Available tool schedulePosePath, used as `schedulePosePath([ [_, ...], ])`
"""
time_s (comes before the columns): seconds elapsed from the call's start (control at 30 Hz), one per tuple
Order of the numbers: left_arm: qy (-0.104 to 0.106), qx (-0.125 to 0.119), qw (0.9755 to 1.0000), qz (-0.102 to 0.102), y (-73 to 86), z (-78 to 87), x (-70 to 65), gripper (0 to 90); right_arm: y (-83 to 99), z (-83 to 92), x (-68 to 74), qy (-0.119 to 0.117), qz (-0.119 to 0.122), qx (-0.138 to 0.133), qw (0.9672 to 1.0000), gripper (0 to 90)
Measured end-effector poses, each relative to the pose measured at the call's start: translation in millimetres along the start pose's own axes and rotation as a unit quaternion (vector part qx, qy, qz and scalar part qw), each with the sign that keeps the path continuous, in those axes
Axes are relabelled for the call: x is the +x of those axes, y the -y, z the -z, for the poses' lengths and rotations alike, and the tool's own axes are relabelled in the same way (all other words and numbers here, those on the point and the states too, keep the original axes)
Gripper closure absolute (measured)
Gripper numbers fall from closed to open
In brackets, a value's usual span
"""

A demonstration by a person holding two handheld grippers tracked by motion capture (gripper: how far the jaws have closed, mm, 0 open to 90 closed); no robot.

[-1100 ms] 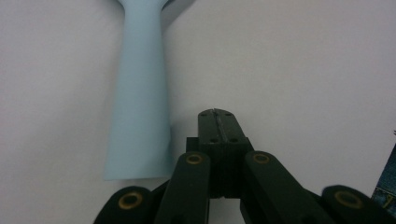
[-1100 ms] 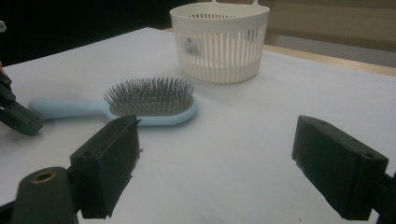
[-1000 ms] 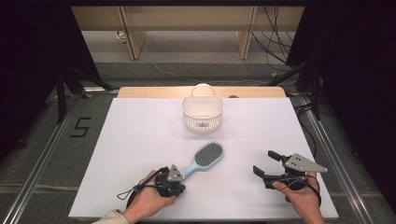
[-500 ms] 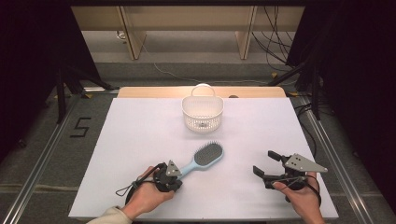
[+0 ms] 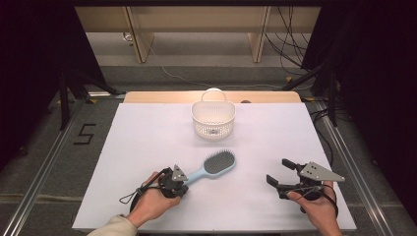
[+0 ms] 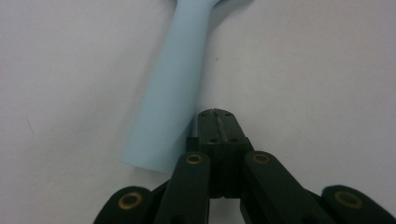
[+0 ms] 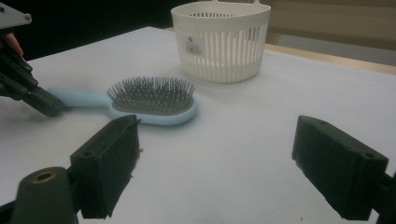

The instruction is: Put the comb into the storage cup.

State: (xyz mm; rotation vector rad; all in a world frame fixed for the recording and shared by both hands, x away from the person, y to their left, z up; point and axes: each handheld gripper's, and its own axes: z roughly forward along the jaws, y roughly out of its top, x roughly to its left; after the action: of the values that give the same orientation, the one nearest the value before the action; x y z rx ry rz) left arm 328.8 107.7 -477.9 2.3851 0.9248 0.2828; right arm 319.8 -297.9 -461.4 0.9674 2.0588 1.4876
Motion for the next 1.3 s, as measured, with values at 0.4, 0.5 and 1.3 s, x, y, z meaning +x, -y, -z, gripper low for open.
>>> schedulePosePath([
  [0.4,0.023,-0.094,0.9945,-0.038,-9.2,20.4,1.4,53.2,-0.3,1.1,0.2,-0.001,-0.004,-0.006,1.0,15.9],
  [0.5,0.011,-0.127,0.9912,-0.034,-12.8,23.6,7.1,33.2,-0.8,1.6,1.2,-0.005,-0.001,-0.005,1.0,15.8],
  [1.3,0.003,-0.135,0.9909,-0.006,-34.5,20.9,43.1,0.0,-0.9,1.7,4.1,-0.005,0.004,-0.004,1.0,15.6],
])
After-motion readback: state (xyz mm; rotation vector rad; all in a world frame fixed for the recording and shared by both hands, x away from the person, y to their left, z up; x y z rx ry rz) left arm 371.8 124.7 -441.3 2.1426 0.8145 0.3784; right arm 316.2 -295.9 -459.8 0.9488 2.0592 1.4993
